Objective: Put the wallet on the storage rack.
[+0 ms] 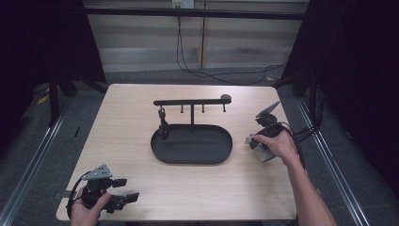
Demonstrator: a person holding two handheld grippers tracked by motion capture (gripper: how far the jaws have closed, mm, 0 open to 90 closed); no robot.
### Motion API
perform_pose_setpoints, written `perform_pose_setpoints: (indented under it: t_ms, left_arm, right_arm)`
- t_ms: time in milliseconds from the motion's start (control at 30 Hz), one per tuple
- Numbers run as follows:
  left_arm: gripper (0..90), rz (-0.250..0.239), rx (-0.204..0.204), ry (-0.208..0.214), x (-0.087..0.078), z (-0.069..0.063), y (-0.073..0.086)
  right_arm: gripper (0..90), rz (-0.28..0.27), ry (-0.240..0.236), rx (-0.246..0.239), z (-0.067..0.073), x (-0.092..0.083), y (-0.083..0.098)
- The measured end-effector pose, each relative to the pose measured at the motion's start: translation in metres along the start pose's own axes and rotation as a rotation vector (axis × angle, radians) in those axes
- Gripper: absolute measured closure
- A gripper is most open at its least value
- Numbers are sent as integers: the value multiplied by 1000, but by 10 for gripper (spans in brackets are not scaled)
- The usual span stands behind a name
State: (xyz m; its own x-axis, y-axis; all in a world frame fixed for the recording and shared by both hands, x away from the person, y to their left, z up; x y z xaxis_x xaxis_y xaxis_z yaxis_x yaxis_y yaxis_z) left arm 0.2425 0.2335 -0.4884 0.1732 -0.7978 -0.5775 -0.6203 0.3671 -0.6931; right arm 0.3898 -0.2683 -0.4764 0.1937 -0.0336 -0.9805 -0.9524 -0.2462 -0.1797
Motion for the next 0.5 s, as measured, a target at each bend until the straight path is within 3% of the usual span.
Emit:
perform_pose_setpoints:
  t_ms: [167,500]
  left_arm:
    - [204,3,-2,-3,0,0,0]
    - [204,2,-1,0,0,1,-1]
  right_arm:
    - [326,-6,10,-5,0,-11,-3]
    - [326,-46,-15,25,-2,-27,-6]
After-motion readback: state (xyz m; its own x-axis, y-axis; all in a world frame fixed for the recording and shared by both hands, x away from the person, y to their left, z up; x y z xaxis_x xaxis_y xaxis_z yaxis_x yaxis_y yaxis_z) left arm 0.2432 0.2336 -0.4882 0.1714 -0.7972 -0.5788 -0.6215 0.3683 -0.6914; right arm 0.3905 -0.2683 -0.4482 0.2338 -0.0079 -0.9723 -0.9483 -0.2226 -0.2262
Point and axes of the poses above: each handheld gripper's, and its own axes: x roughly forward along the jaws, y roughly out of its underside, z roughly to its left, the point moved 4 cm from there along x, roughly forward along the jaws, and after that the axes turned 11 degrees about y, right-handed, at the moved point
